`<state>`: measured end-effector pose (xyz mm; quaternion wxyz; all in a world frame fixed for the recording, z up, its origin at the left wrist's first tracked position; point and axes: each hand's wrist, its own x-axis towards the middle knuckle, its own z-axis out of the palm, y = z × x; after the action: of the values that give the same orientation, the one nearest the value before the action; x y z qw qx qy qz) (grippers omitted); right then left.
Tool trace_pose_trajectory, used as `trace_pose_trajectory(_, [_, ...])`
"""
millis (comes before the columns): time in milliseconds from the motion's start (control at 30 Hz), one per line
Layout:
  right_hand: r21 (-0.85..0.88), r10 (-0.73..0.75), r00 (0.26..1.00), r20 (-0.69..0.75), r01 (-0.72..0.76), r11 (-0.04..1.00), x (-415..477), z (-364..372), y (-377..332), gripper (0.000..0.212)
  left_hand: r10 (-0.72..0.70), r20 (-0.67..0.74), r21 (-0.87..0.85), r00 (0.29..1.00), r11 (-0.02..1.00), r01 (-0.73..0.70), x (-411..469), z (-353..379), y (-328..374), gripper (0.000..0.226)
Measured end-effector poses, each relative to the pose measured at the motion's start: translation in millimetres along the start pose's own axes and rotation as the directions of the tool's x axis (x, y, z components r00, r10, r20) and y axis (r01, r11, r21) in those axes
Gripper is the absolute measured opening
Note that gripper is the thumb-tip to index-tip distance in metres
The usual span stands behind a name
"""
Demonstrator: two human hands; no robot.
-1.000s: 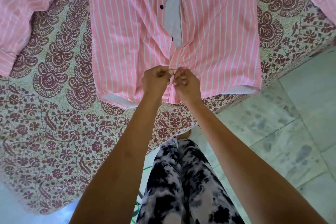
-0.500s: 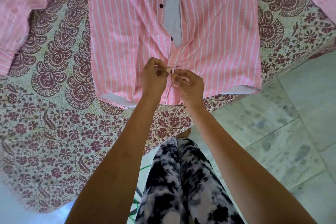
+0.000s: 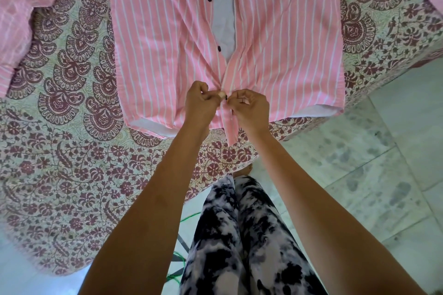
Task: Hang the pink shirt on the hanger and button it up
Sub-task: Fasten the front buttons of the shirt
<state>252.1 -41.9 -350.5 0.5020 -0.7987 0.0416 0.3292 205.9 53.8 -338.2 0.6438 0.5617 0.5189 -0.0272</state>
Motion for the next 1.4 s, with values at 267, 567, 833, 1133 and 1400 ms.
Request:
trace_pose_trajectory(267, [-0.116, -0.239, 0.960, -0.145, 0.224, 0.968, -15, 9, -3, 0.009, -0.001, -0.160, 0.030, 0.987, 1.000, 0.006, 0, 9, -2, 0.039])
trace_pose_trajectory(567, [-0.083, -0.259, 0.960, -0.105, 0.251, 0.964, -19, 10, -2, 0.017, 0.007, -0.124, 0.100, 0.992, 0.995, 0.005, -2, 7, 10, 0.034])
trace_pose_trajectory(833, [0.201, -0.165, 0.984, -0.059, 0.174, 0.964, -18, 5, -3, 0.016, -0.395, 0.139, -0.255, 0.908, 0.872, 0.418, 4, -5, 21, 0.023])
trace_pose_trajectory(1133, [0.386, 0.382, 0.867, 0.319, -0.487, 0.783, 7, -12, -26, 0.010, 0.183, 0.036, -0.055, 0.982, 0.982, -0.181, -1, -9, -7, 0.041])
trace_pose_trajectory(1400, [0.279, 0.415, 0.872, 0.260, -0.479, 0.832, 14, -13, -27, 0.009, 0.390, 0.037, 0.395, 0.920, 0.840, -0.372, 11, -10, -3, 0.024])
